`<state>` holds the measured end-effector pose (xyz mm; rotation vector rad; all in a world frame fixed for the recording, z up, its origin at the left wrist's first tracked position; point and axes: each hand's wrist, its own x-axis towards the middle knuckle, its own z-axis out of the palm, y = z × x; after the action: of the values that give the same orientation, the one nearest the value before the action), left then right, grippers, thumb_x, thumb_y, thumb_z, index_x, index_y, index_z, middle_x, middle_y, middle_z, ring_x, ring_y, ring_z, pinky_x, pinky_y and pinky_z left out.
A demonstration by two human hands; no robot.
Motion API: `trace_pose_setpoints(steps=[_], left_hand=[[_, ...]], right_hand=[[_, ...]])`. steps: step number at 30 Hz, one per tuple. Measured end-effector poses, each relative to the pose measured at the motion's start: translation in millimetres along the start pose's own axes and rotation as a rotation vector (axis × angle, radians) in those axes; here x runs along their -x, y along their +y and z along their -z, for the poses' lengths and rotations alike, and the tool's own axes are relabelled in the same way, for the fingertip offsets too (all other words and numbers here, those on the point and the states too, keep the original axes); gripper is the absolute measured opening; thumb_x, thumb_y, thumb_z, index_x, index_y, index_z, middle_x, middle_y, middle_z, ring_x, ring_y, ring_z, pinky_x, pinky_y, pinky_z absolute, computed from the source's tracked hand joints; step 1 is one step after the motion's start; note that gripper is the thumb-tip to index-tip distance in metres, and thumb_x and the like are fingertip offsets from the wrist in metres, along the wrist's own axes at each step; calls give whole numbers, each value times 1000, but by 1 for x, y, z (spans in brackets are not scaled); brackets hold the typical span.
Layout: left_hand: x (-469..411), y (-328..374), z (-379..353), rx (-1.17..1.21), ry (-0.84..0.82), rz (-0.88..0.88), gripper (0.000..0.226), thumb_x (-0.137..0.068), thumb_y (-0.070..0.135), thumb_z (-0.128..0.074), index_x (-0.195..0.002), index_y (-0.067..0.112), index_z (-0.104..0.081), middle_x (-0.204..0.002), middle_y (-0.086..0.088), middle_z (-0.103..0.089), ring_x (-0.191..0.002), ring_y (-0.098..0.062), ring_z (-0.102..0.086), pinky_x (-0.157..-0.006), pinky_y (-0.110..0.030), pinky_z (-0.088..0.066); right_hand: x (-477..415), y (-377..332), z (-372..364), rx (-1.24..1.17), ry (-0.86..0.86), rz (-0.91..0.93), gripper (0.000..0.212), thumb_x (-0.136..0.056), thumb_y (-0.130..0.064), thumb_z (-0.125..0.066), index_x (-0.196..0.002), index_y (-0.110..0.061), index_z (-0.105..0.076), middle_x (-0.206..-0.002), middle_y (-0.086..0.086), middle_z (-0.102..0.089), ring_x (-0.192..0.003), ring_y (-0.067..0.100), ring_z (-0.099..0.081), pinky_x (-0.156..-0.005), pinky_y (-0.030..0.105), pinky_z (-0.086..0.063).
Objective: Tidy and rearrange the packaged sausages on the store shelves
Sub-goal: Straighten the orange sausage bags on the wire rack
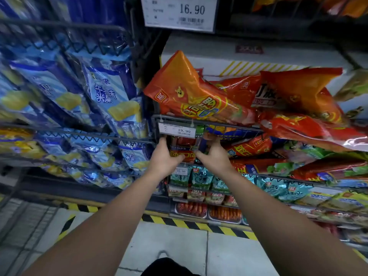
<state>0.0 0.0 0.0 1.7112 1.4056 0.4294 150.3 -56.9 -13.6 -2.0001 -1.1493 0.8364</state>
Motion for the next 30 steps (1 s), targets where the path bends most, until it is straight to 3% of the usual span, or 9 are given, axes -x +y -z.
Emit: trace_pose_setpoints(steps=[2,6,10,14,18,21,26,28,30], left_hand=[[-10,-1,3,-24,8,-2,69,-86,26,-75,-140,9,-36,-140,-10,-51,-126,-28,-51,-90,-30,-40],[-28,-7,2,20,-23,4,57,-83,23,-77,-131,9,-49,-124,-8,-60,-116,-28,-58,-86,-29,-44],[-37,-12,0,75,-49,-42,54,-81,19,-79,-128,9,-54,-121,-10,-64,-114,-28,-60,-94,-34,-47],[-40,-15,-3,80,-60,-49,55,-80,23,-80,-126,6,-55,-118,-13,-63,-111,-30,-60,-92,-36,-49],[-39,-15,-6,9,-68,-48,33,-83,22,-77,-97,8,-51,-86,-1,-46,-88,-28,-54,-71,-30,-38],[-39,-20,-6,-33,-49,-117,41,-82,22,-79,-109,8,-52,-96,3,-42,-91,-18,-47,-76,-27,-37],[-34,-29,-8,34,-62,-135,30,-84,16,-77,-100,13,-52,-78,8,-51,-74,-14,-51,-54,-9,-38],[-29,-29,-10,78,-40,-171,28,-84,15,-78,-103,11,-58,-81,9,-55,-76,-10,-55,-60,-7,-41],[-26,-30,-12,103,-22,-205,36,-82,15,-79,-113,8,-63,-95,3,-63,-90,-16,-62,-75,-18,-46]], right_hand=[[-9,-2,-7,-21,20,-16,43,-90,-27,-69,-117,-11,-40,-94,12,-62,-89,30,-61,-71,35,-44],[-29,5,-24,-50,27,-128,71,-85,-36,-73,-137,-5,-36,-93,-1,-56,-89,23,-59,-60,25,-39],[-36,7,-33,-103,58,-121,84,-86,-31,-73,-147,-6,-22,-121,9,-60,-112,30,-59,-77,28,-40],[-31,6,-30,-152,68,-123,89,-86,-30,-74,-152,-10,-17,-130,5,-58,-118,26,-56,-82,28,-40],[-25,13,-31,-173,76,-124,66,-74,-38,-81,-131,-17,-53,-115,-2,-68,-108,21,-64,-88,34,-52],[-21,20,-29,-157,48,-160,65,-62,-54,-80,-110,-14,-63,-99,6,-71,-91,23,-68,-80,45,-58],[-7,17,-22,-244,47,-88,31,-79,-23,-81,-104,-18,-63,-101,5,-72,-94,20,-67,-85,38,-56],[-1,20,-19,-274,51,-43,35,-79,-20,-82,-108,-18,-64,-103,-3,-72,-96,13,-67,-85,31,-53],[4,25,-18,-299,62,-17,44,-78,-19,-83,-117,-16,-64,-104,-6,-72,-97,8,-67,-87,29,-53]])
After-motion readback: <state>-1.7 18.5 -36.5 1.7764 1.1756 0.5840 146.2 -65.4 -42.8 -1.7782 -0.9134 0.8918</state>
